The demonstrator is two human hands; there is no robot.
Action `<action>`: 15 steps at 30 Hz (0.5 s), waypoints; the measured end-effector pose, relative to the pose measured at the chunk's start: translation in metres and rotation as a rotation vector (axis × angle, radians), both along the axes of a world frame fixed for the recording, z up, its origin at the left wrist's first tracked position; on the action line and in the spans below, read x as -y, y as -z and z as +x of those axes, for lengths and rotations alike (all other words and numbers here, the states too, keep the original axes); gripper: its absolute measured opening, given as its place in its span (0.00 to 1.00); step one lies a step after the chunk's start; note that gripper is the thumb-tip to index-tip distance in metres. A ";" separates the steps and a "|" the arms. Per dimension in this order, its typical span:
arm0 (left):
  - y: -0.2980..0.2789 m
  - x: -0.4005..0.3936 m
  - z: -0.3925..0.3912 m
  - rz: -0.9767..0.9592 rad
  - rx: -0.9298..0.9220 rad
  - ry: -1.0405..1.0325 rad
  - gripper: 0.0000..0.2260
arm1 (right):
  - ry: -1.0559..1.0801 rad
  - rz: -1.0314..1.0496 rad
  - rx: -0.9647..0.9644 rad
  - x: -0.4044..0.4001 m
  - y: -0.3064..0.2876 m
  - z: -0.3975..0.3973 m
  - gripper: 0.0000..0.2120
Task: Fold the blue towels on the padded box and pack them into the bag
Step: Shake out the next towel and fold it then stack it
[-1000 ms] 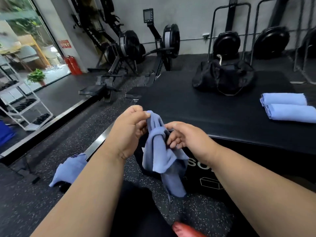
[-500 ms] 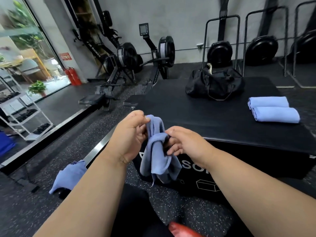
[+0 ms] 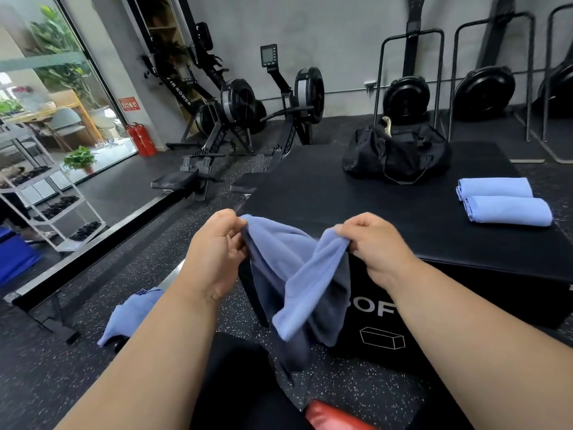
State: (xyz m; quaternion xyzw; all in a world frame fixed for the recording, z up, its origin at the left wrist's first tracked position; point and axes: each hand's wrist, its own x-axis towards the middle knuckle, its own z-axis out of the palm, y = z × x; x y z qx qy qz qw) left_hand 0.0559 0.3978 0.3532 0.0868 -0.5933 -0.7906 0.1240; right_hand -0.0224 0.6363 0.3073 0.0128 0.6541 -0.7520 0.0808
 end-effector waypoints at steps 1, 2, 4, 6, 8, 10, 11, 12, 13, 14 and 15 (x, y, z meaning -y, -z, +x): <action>0.000 0.004 0.002 0.027 0.041 -0.047 0.03 | 0.034 -0.084 0.037 -0.006 -0.001 -0.007 0.07; 0.004 0.011 0.002 0.049 0.080 -0.100 0.11 | 0.067 -0.153 0.063 -0.012 -0.003 -0.013 0.07; 0.008 0.021 0.004 0.099 0.113 -0.168 0.14 | 0.126 -0.226 0.069 -0.026 -0.007 -0.024 0.06; 0.011 0.027 0.004 0.121 0.104 -0.213 0.02 | 0.150 -0.303 0.048 -0.036 -0.013 -0.030 0.06; 0.011 0.029 0.003 0.113 0.096 -0.216 0.06 | 0.155 -0.376 0.008 -0.041 -0.019 -0.034 0.07; 0.007 0.024 0.001 0.106 0.050 -0.171 0.14 | 0.153 -0.394 -0.022 -0.044 -0.024 -0.038 0.08; 0.006 0.024 -0.001 0.104 0.033 -0.160 0.19 | 0.147 -0.387 -0.026 -0.044 -0.025 -0.039 0.08; 0.003 0.021 -0.001 0.106 0.027 -0.153 0.21 | 0.140 -0.371 -0.023 -0.045 -0.026 -0.040 0.09; 0.001 0.019 -0.002 0.113 0.023 -0.154 0.20 | 0.134 -0.348 -0.016 -0.045 -0.025 -0.040 0.10; 0.001 0.018 -0.003 0.116 0.022 -0.161 0.16 | 0.129 -0.320 -0.002 -0.044 -0.024 -0.038 0.10; 0.003 0.018 -0.003 0.118 0.021 -0.166 0.13 | 0.126 -0.291 0.017 -0.044 -0.022 -0.036 0.11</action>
